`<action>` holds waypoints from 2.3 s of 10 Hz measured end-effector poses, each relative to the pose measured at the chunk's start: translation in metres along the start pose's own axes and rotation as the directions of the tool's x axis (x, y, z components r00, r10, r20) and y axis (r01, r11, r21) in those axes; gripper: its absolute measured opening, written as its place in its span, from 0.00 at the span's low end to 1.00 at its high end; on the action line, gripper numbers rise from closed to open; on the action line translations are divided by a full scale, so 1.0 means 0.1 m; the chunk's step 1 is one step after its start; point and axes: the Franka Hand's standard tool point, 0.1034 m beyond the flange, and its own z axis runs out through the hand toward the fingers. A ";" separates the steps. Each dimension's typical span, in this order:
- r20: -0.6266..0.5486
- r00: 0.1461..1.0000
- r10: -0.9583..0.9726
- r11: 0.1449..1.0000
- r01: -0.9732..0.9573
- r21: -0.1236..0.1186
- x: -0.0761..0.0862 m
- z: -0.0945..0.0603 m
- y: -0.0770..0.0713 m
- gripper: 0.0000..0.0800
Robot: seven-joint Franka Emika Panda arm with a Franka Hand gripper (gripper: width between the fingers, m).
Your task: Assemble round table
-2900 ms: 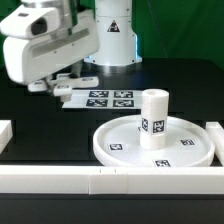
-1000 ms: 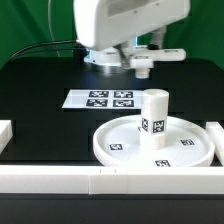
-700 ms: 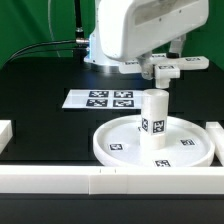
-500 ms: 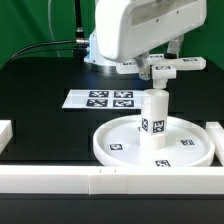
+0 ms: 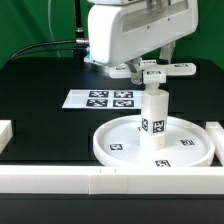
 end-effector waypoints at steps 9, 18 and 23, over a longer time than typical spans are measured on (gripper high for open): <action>0.017 1.000 -0.005 1.000 0.005 0.021 0.03 0.18 -0.03 0.57; 0.017 0.998 -0.058 0.998 0.057 0.027 0.06 0.22 0.02 0.57; 0.018 0.999 -0.032 0.999 0.031 0.026 0.06 0.22 0.02 0.57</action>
Offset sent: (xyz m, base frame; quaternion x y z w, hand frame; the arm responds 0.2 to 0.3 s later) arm 0.0096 0.0108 -0.0025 0.0055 -0.0093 -0.0048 0.9999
